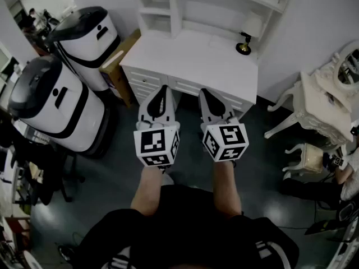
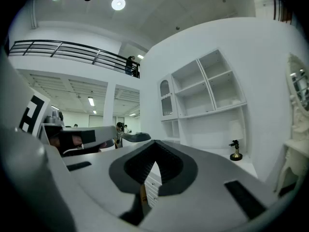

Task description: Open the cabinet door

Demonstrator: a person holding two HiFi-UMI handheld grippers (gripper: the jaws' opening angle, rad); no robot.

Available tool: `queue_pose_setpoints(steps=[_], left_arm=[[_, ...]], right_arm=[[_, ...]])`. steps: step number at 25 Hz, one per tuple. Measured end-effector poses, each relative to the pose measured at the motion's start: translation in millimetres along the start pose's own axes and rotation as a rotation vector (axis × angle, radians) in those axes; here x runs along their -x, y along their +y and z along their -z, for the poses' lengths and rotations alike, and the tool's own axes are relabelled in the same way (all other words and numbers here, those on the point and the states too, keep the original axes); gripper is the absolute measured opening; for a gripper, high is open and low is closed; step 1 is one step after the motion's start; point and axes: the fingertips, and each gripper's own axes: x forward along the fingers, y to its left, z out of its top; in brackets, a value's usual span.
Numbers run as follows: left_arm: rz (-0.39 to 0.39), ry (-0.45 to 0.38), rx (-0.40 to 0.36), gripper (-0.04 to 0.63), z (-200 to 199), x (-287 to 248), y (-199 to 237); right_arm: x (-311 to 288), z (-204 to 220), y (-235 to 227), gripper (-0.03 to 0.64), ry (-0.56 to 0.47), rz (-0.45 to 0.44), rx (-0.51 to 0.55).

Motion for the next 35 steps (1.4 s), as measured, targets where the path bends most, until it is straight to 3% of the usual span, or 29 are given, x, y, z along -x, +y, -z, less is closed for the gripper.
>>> queue_pose_setpoints(steps=[3,8,13,18,22,28,35], left_arm=[[0.001,0.006,-0.012,0.009,-2,3,-1],[-0.006,0.036,-0.023,0.009,12,-10,19],[0.0,0.048,0.011,0.009,27,-48,44],[-0.015,0.069,0.02,0.009,42,-100,91],[0.02,0.028,0.022,0.009,36,-141,125],[0.001,0.018,0.044,0.009,40,-199,179],[0.001,0.005,0.07,0.009,47,-246,224]], right_arm=[[-1,1,-5,0.017,-0.005,0.015,-0.019],[-27,17,9,0.017,0.033,0.011,0.07],[-72,25,-4,0.017,0.036,0.011,0.023],[-143,39,-14,0.017,0.061,0.003,-0.016],[-210,40,-6,0.017,0.073,-0.046,-0.028],[-296,41,6,0.017,0.085,-0.102,-0.007],[-352,44,-4,0.017,0.105,-0.079,0.027]])
